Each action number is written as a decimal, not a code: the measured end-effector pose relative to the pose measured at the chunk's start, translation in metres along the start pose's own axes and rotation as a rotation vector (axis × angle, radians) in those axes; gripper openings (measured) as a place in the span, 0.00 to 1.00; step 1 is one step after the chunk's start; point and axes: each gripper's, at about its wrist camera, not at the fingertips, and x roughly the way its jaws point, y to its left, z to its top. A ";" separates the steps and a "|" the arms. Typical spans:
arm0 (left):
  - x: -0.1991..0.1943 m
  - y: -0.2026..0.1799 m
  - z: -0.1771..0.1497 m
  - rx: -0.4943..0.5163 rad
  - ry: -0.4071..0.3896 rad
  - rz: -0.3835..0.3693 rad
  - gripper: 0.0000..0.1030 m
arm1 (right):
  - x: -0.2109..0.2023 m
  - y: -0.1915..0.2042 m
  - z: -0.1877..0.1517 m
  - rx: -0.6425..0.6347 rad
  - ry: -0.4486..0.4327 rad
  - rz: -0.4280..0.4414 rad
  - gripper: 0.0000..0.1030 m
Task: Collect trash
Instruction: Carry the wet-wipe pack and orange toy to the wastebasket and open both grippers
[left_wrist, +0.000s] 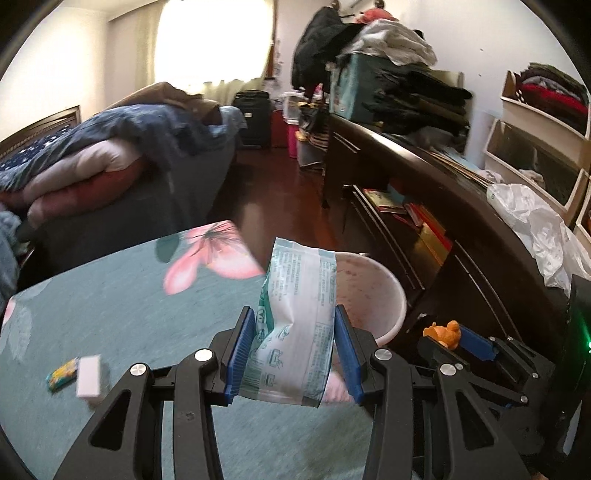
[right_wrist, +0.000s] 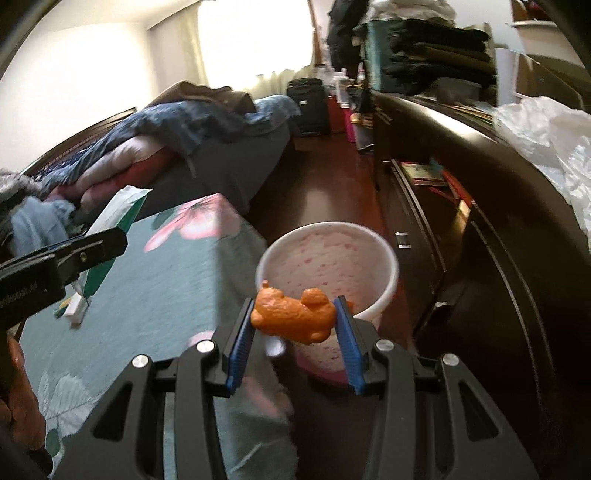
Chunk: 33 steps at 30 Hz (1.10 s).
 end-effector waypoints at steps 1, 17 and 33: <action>0.004 -0.003 0.002 0.006 0.003 -0.005 0.42 | 0.003 -0.006 0.002 0.008 -0.004 -0.011 0.42; 0.130 -0.047 0.055 0.036 0.102 -0.050 0.44 | 0.088 -0.066 0.028 0.118 0.010 -0.050 0.42; 0.133 -0.024 0.064 -0.049 0.065 -0.013 0.81 | 0.138 -0.069 0.028 0.104 0.003 -0.085 0.67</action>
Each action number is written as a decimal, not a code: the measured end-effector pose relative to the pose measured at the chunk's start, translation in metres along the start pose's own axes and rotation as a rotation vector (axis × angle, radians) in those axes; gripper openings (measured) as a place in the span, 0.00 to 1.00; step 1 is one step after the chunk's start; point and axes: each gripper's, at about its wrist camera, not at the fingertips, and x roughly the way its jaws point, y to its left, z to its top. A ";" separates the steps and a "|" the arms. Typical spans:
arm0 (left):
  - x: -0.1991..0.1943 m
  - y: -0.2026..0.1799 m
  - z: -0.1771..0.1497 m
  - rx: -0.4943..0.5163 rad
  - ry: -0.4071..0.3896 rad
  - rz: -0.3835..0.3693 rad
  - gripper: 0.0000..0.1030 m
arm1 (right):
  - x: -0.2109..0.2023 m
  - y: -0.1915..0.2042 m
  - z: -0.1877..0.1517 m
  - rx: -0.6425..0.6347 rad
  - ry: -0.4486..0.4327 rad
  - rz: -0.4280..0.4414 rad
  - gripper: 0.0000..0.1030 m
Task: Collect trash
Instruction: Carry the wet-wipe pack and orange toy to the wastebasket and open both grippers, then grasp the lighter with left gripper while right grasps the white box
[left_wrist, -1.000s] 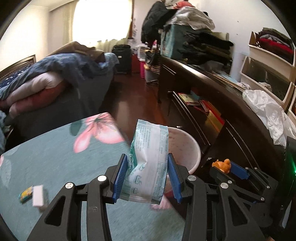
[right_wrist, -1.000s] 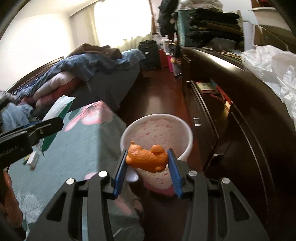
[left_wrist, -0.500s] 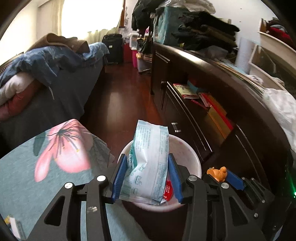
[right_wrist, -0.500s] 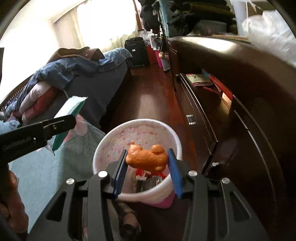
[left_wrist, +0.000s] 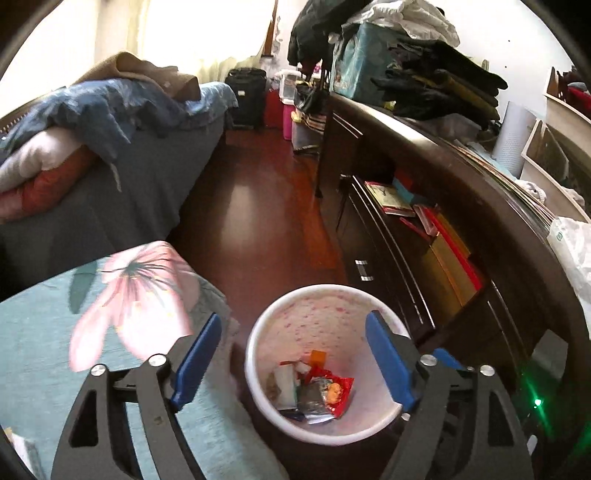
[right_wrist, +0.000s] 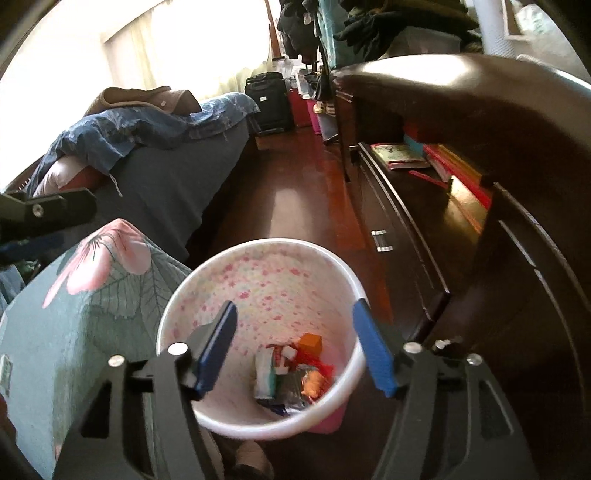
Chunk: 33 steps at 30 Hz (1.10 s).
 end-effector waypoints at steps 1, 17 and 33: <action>-0.006 0.002 -0.002 0.000 -0.010 0.012 0.82 | -0.005 0.002 -0.003 -0.007 0.000 -0.008 0.68; -0.106 0.070 -0.060 -0.036 -0.053 0.170 0.90 | -0.111 0.084 -0.037 -0.168 0.011 0.050 0.83; -0.157 0.254 -0.141 -0.139 0.072 0.386 0.89 | -0.162 0.227 -0.077 -0.426 0.028 0.228 0.85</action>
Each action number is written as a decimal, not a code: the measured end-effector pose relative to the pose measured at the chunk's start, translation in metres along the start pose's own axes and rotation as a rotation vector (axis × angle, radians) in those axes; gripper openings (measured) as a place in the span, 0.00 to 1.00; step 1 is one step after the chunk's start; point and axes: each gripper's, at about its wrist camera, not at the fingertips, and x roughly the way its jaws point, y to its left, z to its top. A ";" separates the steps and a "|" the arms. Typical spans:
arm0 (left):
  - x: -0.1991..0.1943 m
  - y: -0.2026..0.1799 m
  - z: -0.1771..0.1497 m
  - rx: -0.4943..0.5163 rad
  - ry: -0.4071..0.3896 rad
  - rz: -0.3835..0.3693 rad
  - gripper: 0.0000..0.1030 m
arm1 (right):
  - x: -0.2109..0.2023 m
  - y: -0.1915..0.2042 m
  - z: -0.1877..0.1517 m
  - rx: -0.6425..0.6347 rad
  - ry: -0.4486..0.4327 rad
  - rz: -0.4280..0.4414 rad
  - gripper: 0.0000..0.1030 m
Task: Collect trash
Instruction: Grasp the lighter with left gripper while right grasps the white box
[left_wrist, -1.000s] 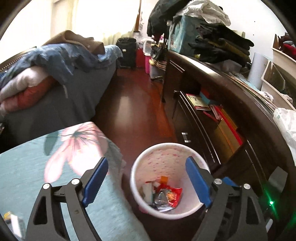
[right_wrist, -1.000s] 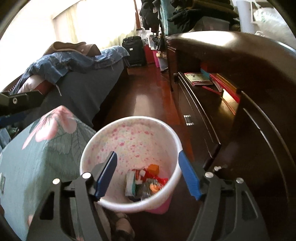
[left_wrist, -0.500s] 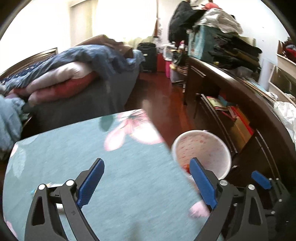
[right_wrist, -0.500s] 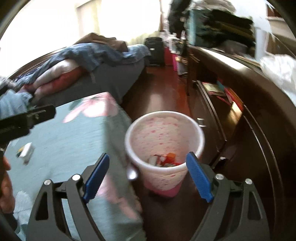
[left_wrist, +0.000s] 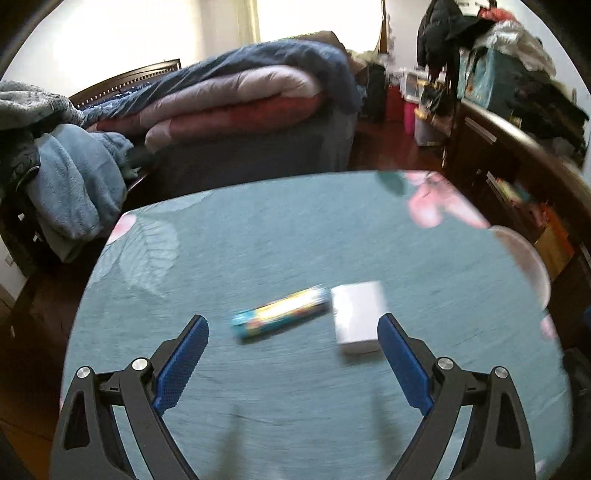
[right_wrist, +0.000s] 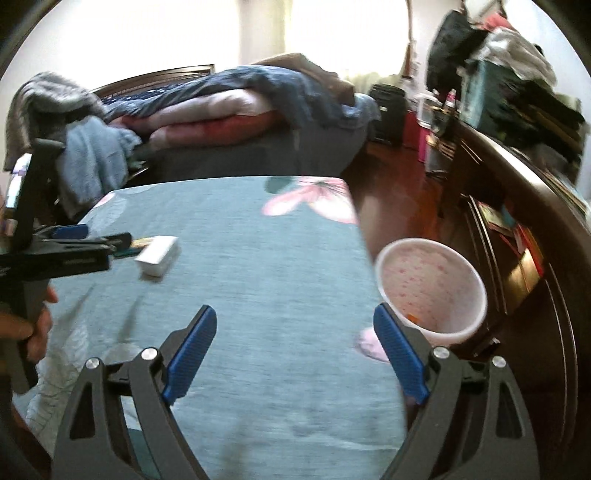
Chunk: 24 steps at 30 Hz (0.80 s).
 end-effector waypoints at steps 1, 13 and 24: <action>0.004 0.005 -0.002 0.011 0.007 0.010 0.89 | 0.000 0.005 0.001 -0.010 -0.001 0.007 0.85; 0.044 0.014 -0.001 0.139 0.039 -0.107 0.83 | 0.007 0.054 0.013 -0.091 0.008 0.041 0.85; 0.056 0.008 0.003 0.170 0.032 -0.225 0.66 | 0.025 0.071 0.020 -0.102 0.033 0.049 0.85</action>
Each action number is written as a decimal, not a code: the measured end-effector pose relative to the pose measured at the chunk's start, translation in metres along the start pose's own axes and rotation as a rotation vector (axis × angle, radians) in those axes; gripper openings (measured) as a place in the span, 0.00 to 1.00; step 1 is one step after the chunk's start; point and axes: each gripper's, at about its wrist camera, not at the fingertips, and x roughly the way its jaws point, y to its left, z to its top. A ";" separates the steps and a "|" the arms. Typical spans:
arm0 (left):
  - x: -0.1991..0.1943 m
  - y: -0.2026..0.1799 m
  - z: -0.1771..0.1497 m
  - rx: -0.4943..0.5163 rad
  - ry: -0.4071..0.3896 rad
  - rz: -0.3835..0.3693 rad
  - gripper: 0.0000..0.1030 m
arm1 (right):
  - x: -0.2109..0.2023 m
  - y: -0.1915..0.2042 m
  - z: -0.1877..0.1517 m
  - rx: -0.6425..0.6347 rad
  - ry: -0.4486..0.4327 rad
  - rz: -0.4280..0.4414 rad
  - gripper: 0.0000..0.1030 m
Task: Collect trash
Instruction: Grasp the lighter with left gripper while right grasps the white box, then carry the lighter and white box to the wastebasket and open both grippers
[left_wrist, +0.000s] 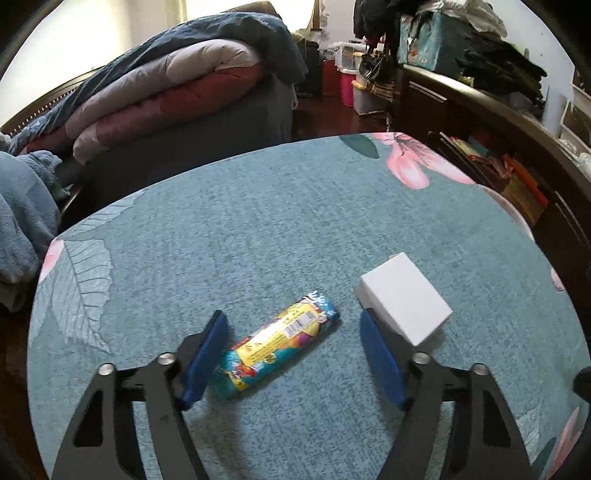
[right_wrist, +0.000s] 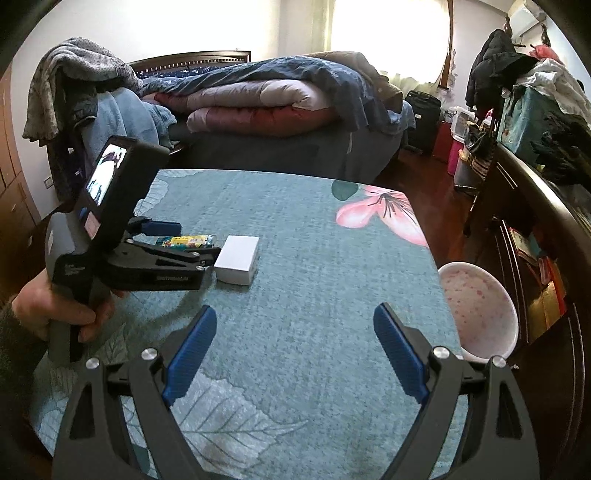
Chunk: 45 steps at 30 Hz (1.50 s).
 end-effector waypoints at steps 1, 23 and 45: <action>-0.002 -0.002 -0.001 0.007 -0.008 -0.002 0.58 | 0.002 0.001 0.001 0.002 0.003 -0.001 0.85; -0.085 0.070 -0.051 -0.331 -0.146 0.138 0.21 | 0.105 0.047 0.044 0.055 0.133 0.022 0.78; -0.123 -0.011 -0.033 -0.258 -0.213 0.086 0.21 | 0.017 0.000 0.008 0.127 0.059 0.087 0.39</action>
